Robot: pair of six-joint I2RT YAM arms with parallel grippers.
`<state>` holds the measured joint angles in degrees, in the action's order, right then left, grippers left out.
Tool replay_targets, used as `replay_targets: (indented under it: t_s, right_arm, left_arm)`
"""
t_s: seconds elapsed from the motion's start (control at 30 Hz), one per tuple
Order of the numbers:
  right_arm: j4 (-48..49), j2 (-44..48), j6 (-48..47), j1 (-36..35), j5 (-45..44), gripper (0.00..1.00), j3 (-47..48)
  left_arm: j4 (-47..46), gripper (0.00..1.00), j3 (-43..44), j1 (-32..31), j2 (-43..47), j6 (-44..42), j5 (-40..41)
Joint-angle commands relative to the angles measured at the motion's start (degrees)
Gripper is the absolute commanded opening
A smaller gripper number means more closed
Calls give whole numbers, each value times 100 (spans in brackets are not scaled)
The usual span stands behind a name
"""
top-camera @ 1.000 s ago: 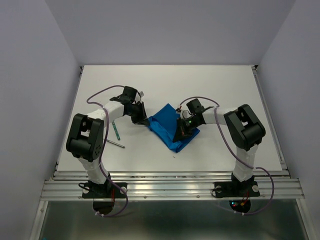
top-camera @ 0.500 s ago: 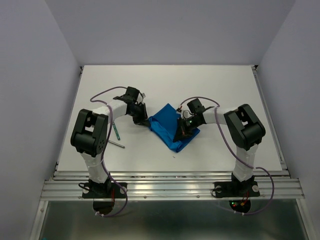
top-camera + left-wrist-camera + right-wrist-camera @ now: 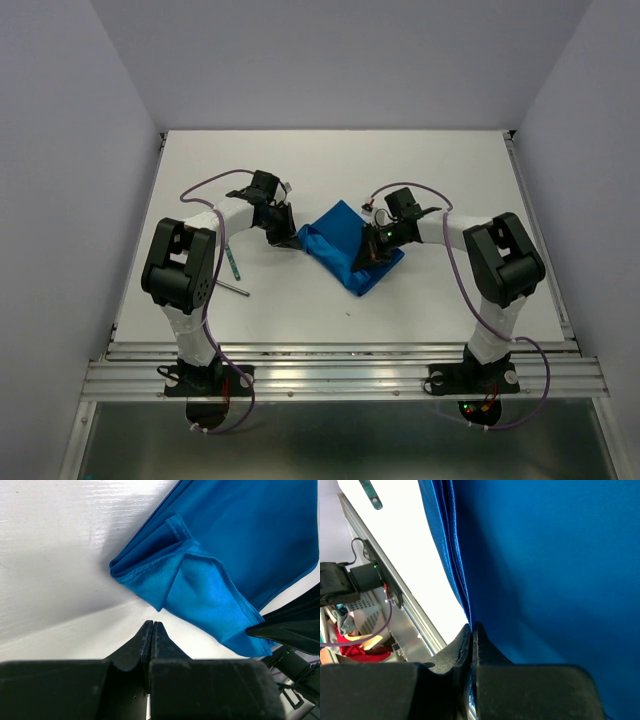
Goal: Fold the napkin into a case and place the utensils inside
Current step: Fold the lower triangle-folded napkin at the center of the board.
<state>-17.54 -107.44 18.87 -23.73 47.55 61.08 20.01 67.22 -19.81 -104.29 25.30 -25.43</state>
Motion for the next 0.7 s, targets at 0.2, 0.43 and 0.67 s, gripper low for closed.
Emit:
replay_targets:
  t_s: [0.2,0.43,0.67]
  right_arm:
    - [49,-102,-112,131,26,1,220]
    - [49,-347,-138,184,131,1,317]
    - [58,-436,-156,237,149,1,273]
  left_arm:
    - [73,6,379,-75,32,-113,-32]
    - [82,6,642,-110,-188,-104,-41]
    - [117,6,907,-137,-522,-148,12]
